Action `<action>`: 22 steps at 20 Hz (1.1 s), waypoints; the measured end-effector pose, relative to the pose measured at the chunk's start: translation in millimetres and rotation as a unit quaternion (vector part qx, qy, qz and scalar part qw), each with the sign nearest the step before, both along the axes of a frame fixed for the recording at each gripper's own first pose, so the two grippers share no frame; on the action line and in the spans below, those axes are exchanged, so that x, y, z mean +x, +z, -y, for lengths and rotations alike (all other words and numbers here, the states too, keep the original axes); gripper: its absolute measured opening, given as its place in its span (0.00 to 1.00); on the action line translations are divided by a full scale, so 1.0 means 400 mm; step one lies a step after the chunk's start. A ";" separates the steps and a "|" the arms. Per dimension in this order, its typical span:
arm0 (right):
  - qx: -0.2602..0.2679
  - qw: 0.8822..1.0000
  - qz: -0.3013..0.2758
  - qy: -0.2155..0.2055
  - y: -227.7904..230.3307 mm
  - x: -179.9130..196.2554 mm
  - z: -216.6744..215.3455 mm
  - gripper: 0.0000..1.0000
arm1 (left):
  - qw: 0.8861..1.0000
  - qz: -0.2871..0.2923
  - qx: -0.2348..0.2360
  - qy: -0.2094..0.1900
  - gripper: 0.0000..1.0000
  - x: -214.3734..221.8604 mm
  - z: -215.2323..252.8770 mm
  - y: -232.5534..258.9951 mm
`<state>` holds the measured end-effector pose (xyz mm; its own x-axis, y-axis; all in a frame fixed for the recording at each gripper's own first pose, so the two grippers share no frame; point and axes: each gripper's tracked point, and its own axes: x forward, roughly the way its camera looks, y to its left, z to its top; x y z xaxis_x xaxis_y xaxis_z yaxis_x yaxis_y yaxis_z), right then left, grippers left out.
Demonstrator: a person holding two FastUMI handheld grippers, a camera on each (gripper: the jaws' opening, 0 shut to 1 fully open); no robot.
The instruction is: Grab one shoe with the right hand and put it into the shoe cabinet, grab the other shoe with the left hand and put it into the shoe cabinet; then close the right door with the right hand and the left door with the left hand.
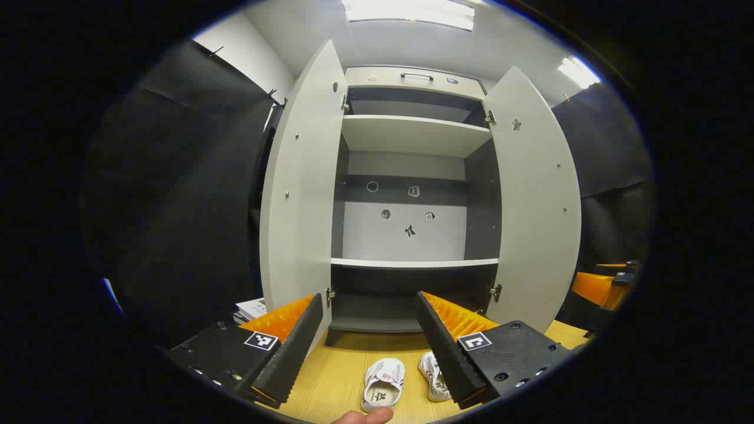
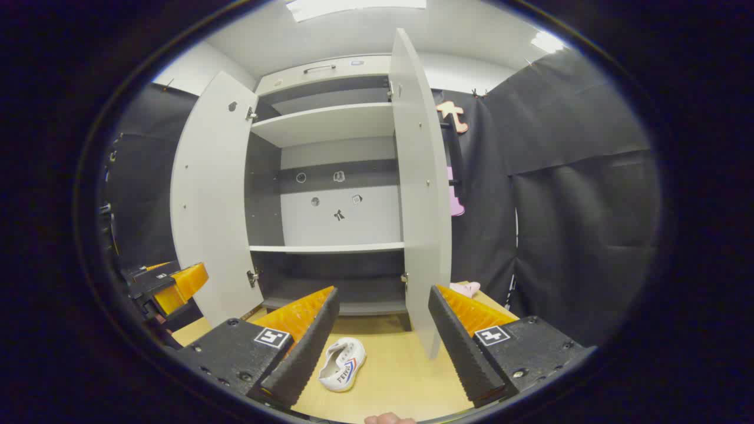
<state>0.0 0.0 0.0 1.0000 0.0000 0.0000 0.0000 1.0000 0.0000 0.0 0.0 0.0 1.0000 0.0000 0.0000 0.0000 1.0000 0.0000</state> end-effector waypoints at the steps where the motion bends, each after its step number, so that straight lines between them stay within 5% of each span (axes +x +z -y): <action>1: 0.000 1.000 0.002 0.001 0.003 0.000 -0.002 0.99 | 1.000 0.000 0.001 -0.004 0.95 0.004 0.005 0.000; 22: -0.006 1.000 0.001 0.000 -0.005 0.016 -0.011 0.94 | 0.999 0.019 0.040 -0.009 0.95 0.025 0.021 0.010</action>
